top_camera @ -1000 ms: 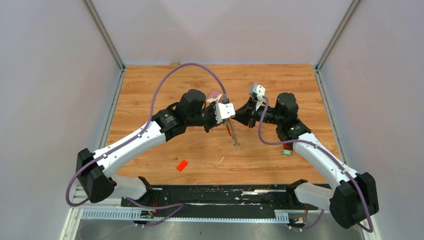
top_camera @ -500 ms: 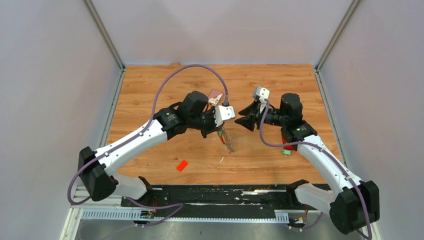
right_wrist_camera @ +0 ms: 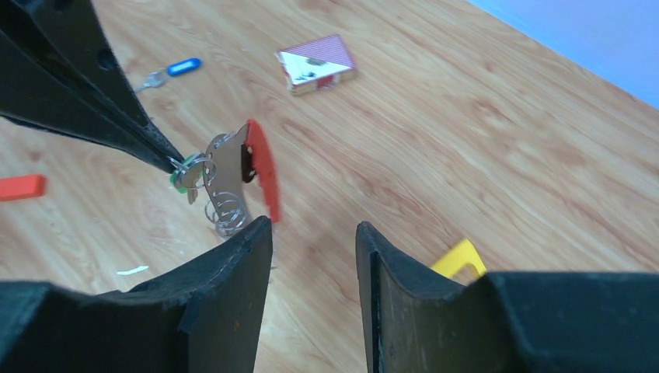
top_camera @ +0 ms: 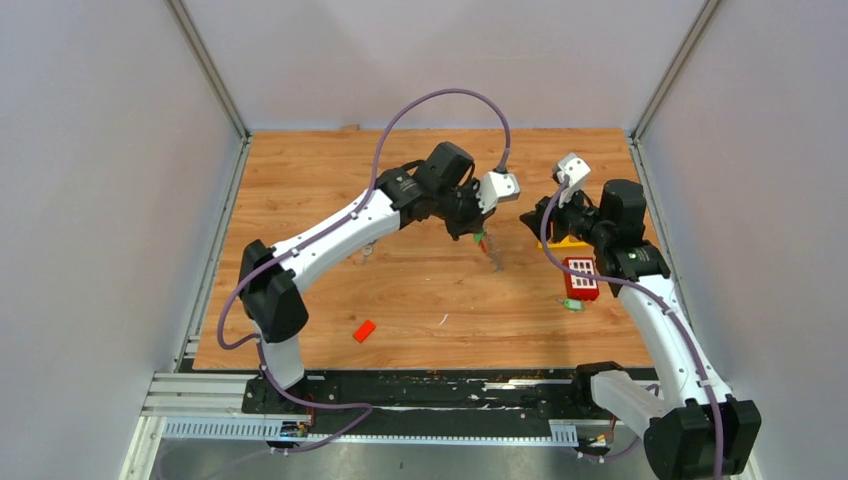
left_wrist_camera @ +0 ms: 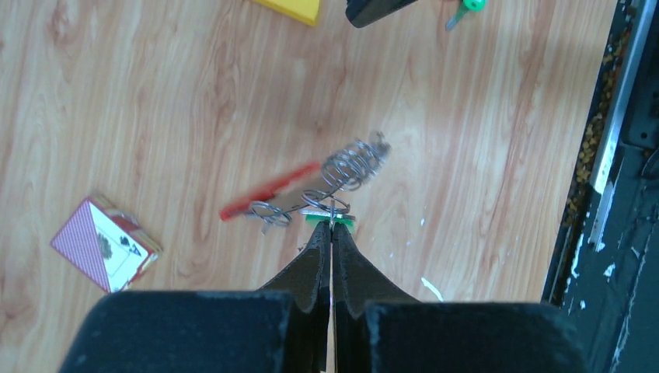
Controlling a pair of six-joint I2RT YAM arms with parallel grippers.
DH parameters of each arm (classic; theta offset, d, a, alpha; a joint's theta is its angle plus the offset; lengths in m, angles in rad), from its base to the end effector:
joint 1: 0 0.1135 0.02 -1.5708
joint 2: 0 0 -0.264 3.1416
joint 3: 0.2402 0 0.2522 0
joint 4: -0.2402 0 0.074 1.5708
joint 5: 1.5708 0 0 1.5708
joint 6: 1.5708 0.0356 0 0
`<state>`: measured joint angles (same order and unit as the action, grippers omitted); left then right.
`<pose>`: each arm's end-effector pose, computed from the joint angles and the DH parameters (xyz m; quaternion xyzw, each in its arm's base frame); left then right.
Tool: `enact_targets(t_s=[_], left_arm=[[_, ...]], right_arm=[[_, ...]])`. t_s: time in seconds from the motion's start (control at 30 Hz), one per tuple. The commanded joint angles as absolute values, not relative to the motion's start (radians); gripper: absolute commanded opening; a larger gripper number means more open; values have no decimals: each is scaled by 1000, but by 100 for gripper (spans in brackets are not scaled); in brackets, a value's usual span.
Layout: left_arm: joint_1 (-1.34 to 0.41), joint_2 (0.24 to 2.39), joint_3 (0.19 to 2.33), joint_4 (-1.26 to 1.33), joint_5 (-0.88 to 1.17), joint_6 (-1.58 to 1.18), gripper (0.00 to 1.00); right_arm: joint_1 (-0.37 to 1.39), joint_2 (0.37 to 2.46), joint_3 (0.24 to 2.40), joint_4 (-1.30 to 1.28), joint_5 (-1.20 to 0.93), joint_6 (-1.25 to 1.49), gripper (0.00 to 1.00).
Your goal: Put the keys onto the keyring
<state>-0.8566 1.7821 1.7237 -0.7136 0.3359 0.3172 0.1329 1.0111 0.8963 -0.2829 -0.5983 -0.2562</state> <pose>0.2535 -0.3103 0.3422 0.5571 0.7203 -0.2506 0.3285 0.2208 0.0497 0.3287 -0.3139 0.7493 0.2124 0.5430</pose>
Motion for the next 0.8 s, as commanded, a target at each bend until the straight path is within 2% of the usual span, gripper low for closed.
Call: enact_targets(t_s=[0.0, 0.17, 0.4, 0.77], left_arm=[[-859, 1837, 1814, -727, 400, 279, 0], [-859, 1877, 1633, -741, 347, 310, 0], [-859, 1958, 1498, -812, 370, 295, 0], [-859, 1986, 1427, -885, 334, 309, 0]], right_arm=[[85, 977, 899, -336, -467, -249, 44], [60, 978, 883, -339, -476, -250, 44], [37, 980, 860, -330, -512, -251, 44], [34, 985, 846, -321, -555, -259, 44]])
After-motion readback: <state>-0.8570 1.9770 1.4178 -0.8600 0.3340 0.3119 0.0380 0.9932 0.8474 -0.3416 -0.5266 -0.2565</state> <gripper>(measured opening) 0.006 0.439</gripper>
